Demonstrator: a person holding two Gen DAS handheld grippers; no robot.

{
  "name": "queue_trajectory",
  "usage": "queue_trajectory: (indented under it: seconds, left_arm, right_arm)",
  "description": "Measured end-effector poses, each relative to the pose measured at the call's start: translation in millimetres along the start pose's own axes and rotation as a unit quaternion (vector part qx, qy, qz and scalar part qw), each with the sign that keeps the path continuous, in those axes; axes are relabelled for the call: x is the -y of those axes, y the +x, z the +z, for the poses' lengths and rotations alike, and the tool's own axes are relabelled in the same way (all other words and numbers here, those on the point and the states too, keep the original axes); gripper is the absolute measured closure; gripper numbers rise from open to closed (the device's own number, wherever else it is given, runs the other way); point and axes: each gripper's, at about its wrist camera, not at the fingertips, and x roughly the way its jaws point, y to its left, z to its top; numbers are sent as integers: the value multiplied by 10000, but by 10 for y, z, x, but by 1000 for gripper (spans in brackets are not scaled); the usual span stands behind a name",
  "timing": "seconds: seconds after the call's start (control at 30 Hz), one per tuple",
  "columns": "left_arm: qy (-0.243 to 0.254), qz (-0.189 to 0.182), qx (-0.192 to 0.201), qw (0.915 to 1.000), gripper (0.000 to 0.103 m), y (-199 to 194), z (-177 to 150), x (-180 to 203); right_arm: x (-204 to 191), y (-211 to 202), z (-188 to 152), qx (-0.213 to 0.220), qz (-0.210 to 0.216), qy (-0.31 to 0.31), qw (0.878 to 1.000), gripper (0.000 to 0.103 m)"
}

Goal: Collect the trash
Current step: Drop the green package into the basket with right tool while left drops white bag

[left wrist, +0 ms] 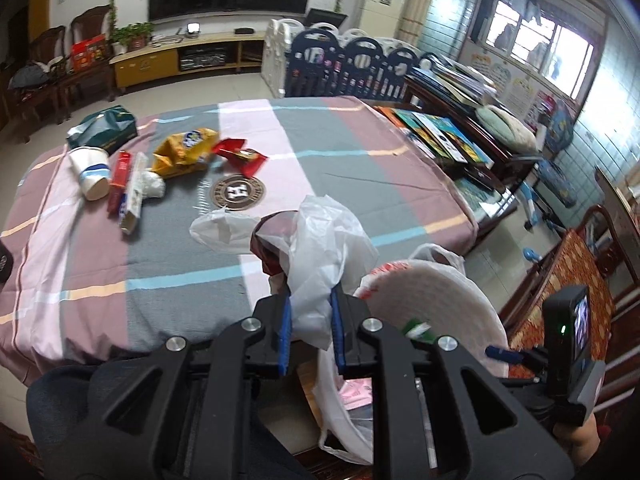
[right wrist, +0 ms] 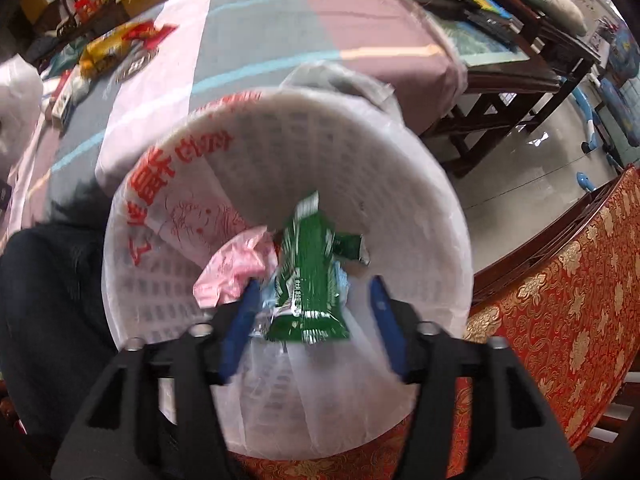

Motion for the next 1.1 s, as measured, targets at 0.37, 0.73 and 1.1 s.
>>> queue_trajectory:
  seconds: [0.37, 0.73, 1.1]
  left_arm:
    - [912, -1441, -614, 9834, 86, 344, -207, 672]
    - [2044, -2094, -1371, 9463, 83, 761, -578, 1377]
    - [1577, -2007, -1385, 9569, 43, 793, -503, 1167]
  right_arm:
    - [812, -575, 226, 1131, 4, 1683, 9792, 33]
    - [832, -743, 333, 1415, 9, 1747, 9744, 33]
    - [708, -736, 417, 1425, 114, 1697, 9751, 33]
